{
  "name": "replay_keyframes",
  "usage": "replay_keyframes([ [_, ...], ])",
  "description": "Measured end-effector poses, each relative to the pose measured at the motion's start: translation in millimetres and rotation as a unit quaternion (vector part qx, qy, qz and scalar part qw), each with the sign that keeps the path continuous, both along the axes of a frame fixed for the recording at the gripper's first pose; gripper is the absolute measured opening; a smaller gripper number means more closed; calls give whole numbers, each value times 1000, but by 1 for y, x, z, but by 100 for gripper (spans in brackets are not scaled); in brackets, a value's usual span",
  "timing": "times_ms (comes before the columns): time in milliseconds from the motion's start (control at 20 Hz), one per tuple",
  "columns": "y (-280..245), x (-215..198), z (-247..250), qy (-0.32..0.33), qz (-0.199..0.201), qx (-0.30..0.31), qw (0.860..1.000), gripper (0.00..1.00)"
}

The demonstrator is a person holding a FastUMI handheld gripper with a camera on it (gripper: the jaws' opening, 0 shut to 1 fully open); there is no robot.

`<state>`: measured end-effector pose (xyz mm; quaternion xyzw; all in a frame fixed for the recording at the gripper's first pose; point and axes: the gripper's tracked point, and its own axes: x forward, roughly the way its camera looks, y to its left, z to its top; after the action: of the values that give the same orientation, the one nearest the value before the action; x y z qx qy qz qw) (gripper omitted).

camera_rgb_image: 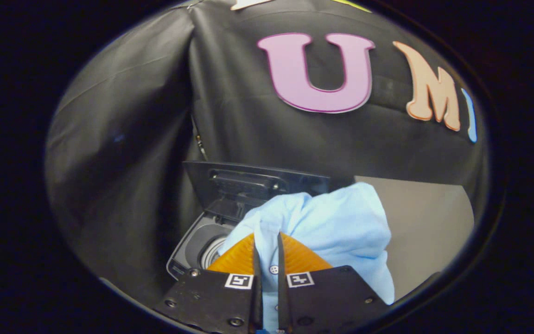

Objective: Put the clothes into the washing machine and then close the washing machine lid.

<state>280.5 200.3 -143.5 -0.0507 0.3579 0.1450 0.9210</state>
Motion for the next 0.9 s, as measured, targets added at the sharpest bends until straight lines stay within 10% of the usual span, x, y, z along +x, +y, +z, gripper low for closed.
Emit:
replay_keyframes([
  [400, 50, 6, -55, 43, 20, -10, 999, 15],
  [650, 46, 17, -61, 31, -1, -16, 999, 75],
  [900, 42, 32, -49, -3, -10, -4, 1000, 74],
])
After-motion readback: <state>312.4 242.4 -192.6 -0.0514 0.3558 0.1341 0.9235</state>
